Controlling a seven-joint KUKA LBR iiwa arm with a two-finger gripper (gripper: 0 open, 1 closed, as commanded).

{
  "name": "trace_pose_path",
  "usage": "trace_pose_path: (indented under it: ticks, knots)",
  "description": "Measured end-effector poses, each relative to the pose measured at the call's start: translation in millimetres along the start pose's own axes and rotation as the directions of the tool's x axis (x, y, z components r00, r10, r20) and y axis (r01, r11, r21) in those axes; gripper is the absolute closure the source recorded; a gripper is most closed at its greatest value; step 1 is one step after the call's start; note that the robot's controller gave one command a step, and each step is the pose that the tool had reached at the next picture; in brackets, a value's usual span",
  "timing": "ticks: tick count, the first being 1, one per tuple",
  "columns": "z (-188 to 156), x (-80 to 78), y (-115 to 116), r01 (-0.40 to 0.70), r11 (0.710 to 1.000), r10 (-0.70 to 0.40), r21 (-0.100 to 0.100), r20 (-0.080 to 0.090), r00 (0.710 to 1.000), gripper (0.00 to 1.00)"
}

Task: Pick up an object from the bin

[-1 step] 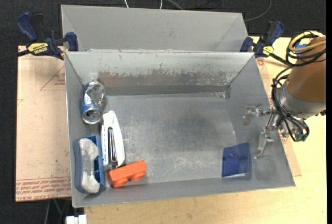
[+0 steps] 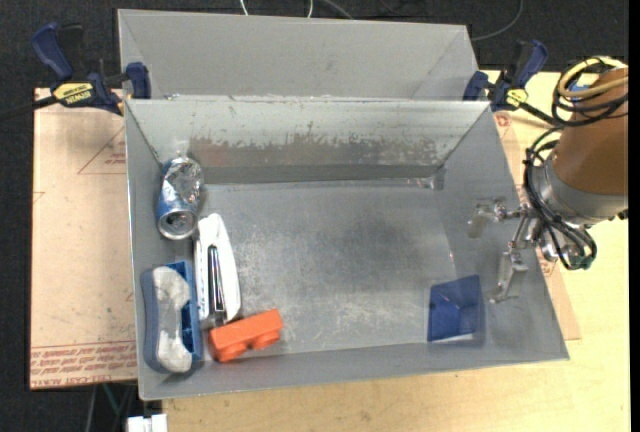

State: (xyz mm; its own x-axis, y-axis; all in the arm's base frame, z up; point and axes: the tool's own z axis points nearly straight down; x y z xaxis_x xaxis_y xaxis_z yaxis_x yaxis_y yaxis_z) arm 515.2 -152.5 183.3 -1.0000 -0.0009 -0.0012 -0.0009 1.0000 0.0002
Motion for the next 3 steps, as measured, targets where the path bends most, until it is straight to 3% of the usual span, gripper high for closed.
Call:
trace_pose_path:
  ticks: [1, 2, 3]
  knots:
    - [110, 3.5, 1, 0.408, 0.913, -0.408, -0.003, -0.001, 0.913, 0.0]
    - [28, 29.6, -2, 0.356, 0.935, -0.356, 0.001, 0.003, 0.935, 0.0]
    - [84, 25.6, 32, 0.621, 0.784, -0.621, -0.013, -0.001, 0.784, 0.0]
